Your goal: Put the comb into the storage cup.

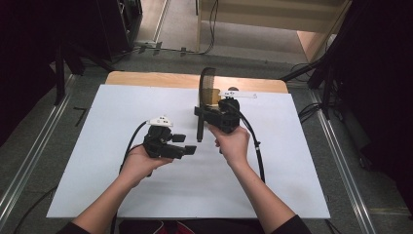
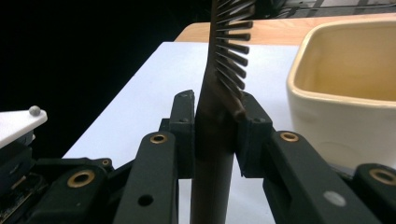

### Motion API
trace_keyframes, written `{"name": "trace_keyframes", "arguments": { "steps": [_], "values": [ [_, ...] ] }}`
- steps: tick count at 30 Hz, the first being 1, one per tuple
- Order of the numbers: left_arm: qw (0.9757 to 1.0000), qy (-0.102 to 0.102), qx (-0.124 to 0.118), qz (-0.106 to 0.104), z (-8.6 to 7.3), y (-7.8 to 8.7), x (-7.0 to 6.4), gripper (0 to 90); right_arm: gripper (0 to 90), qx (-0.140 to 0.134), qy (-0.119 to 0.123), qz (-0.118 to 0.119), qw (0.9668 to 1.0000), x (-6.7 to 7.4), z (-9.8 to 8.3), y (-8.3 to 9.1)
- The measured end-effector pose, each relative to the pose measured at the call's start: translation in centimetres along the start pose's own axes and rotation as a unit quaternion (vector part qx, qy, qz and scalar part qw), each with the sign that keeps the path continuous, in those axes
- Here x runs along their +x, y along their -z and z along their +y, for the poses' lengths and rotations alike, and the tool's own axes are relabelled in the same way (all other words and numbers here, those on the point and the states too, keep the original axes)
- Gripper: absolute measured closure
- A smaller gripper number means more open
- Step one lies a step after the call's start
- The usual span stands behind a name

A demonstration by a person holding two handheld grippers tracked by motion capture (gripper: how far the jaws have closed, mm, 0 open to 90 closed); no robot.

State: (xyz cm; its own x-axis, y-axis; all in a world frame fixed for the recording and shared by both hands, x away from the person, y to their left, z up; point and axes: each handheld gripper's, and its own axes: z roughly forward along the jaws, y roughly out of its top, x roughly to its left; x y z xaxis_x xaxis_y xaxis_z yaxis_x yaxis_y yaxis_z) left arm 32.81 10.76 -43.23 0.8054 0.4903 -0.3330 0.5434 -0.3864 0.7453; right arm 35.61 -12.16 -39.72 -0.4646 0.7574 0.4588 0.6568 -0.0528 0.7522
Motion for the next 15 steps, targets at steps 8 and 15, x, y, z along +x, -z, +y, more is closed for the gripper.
{"name": "trace_keyframes", "arguments": {
  "steps": [8,15],
  "values": [
    [0.9995,-0.013,0.029,-0.001,-0.6,0.8,0.3,31.8,70.0,-0.006,0.018,0.004,0.9998,0.3,-0.7,-0.1],
    [0.9985,-0.017,0.052,0.006,-1.6,1.0,0.5,31.8,70.0,-0.019,0.035,-0.008,0.9992,0.1,-1.2,0.6]
  ]
}}
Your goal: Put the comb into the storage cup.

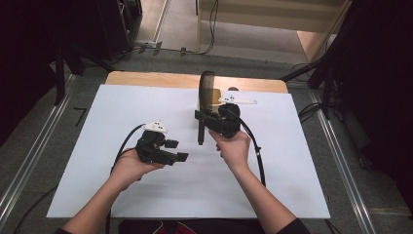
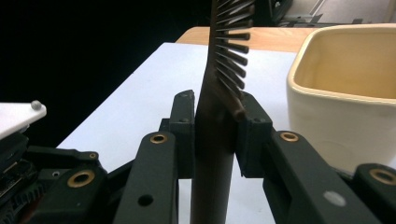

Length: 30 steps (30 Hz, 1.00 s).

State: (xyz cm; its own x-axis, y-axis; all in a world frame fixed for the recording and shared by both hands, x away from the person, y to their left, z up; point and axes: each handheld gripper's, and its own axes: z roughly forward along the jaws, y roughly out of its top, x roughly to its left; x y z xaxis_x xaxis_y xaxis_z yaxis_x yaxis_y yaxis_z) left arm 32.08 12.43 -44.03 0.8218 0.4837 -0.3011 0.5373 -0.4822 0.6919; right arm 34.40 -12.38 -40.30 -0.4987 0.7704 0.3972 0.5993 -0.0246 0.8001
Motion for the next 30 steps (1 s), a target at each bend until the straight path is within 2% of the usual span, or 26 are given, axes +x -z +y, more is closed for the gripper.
{"name": "trace_keyframes", "arguments": {
  "steps": [12,15,17,20,27,30],
  "values": [
    [0.9997,-0.011,0.020,0.008,-1.6,0.4,0.1,31.7,70.0,-0.019,0.023,-0.013,0.9995,-0.3,-0.4,0.9],
    [0.9993,-0.015,0.022,0.027,-2.0,0.4,0.1,31.7,70.0,-0.023,0.026,-0.014,0.9993,-0.3,-0.4,1.0],
    [0.9992,-0.015,0.024,0.027,-2.2,0.5,0.2,31.6,69.9,-0.022,0.026,-0.009,0.9994,-0.3,-0.4,1.0],
    [0.9992,-0.012,0.024,0.030,-2.6,0.8,0.3,31.6,70.0,-0.024,0.028,-0.001,0.9993,-0.4,-0.4,0.9],
    [0.9991,0.003,0.020,0.036,-3.5,1.7,0.5,31.6,70.0,-0.038,0.042,-0.010,0.9983,-0.4,-0.1,0.9],
    [0.9991,0.010,0.017,0.036,-3.8,2.1,0.6,31.6,69.9,-0.044,0.041,-0.012,0.9981,-0.5,0.1,1.0]
  ]
}}
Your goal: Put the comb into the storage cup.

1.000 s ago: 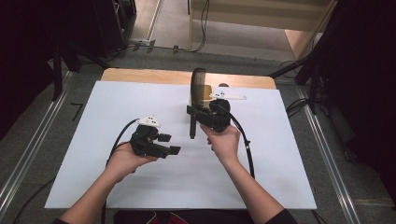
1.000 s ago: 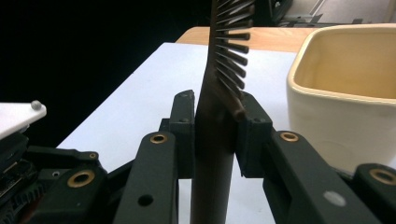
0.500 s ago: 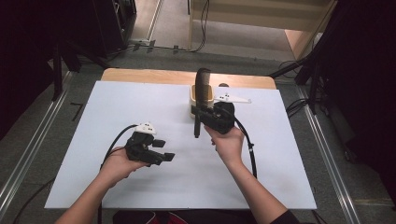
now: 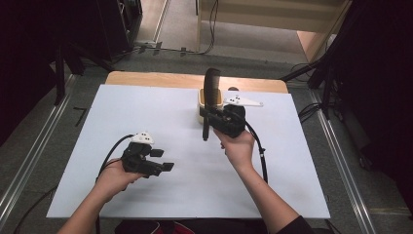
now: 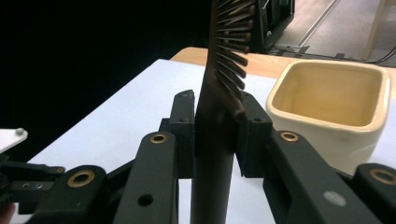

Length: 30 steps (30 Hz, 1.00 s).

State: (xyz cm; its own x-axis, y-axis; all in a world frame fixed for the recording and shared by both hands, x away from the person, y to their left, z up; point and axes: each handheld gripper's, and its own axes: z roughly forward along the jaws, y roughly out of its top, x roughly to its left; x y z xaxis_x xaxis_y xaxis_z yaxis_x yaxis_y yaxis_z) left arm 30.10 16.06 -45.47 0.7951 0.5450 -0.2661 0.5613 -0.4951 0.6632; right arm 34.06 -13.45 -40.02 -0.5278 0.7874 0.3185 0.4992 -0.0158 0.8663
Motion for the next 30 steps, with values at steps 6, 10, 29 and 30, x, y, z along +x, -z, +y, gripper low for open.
{"name": "trace_keyframes", "arguments": {
  "steps": [6,10,29,30],
  "values": [
    [1.0000,0.006,-0.001,0.004,-0.6,0.7,0.0,31.6,69.9,-0.008,0.006,-0.004,0.9999,-0.4,0.4,0.1],
    [0.9999,0.008,0.002,0.011,-1.0,0.9,0.0,31.7,70.0,-0.017,0.014,-0.014,0.9997,-0.4,0.5,0.1],
    [0.9995,0.026,0.005,0.020,-2.2,1.6,0.4,31.6,70.0,-0.034,0.025,-0.048,0.9979,-0.9,0.8,-0.7],
    [0.9994,0.026,0.005,0.021,-2.3,1.6,0.4,31.7,69.9,-0.038,0.028,-0.052,0.9975,-1.0,0.9,-0.7]
  ]
}}
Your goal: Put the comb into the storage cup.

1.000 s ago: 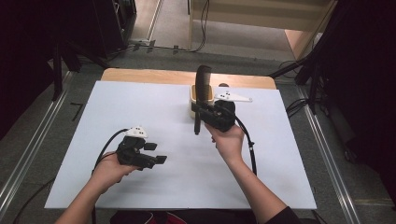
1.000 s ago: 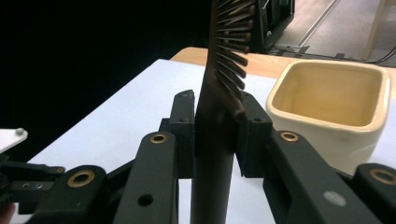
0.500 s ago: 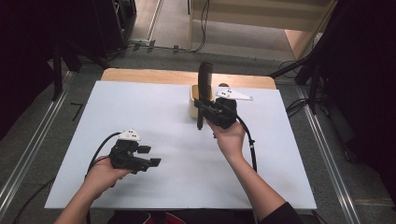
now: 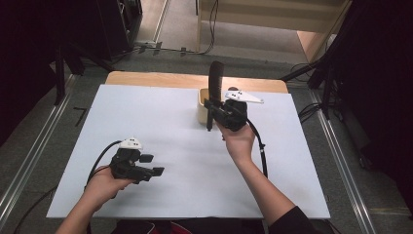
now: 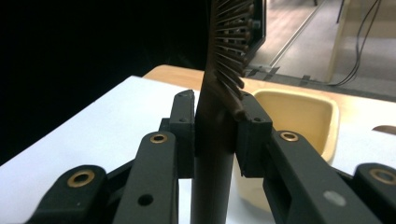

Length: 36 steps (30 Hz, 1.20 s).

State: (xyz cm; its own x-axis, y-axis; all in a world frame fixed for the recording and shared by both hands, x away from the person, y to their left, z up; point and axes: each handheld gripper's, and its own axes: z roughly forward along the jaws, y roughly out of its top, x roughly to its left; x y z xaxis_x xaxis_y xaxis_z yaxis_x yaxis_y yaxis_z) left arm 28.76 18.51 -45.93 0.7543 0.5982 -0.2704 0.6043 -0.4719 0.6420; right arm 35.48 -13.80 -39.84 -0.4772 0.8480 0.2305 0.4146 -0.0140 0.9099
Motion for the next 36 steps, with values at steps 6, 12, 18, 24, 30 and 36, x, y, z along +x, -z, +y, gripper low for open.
{"name": "trace_keyframes", "arguments": {
  "steps": [6,12,18,24,30,36],
  "values": [
    [1.0000,0.002,0.001,0.001,-0.1,0.1,0.1,31.7,69.9,-0.021,0.004,-0.015,0.9997,-0.2,0.4,0.3],
    [1.0000,0.005,0.001,0.004,-0.2,0.2,0.4,31.7,69.9,-0.027,0.003,-0.025,0.9993,-0.6,0.7,0.3],
    [0.9999,0.009,-0.001,0.007,-0.3,0.2,0.6,31.7,69.9,-0.033,0.007,-0.031,0.9990,-0.6,1.3,0.3],
    [0.9999,0.010,0.001,0.006,-0.4,0.1,0.6,31.7,69.9,-0.036,0.011,-0.035,0.9987,-0.8,1.9,0.2],
    [0.9999,0.014,-0.003,0.008,-0.3,0.3,0.7,31.7,70.0,-0.041,-0.005,-0.030,0.9987,-1.1,2.9,0.3],
    [0.9999,0.013,-0.004,0.009,-0.3,0.3,0.7,31.7,69.9,-0.047,-0.006,-0.033,0.9984,-1.3,3.5,0.0]
  ]
}}
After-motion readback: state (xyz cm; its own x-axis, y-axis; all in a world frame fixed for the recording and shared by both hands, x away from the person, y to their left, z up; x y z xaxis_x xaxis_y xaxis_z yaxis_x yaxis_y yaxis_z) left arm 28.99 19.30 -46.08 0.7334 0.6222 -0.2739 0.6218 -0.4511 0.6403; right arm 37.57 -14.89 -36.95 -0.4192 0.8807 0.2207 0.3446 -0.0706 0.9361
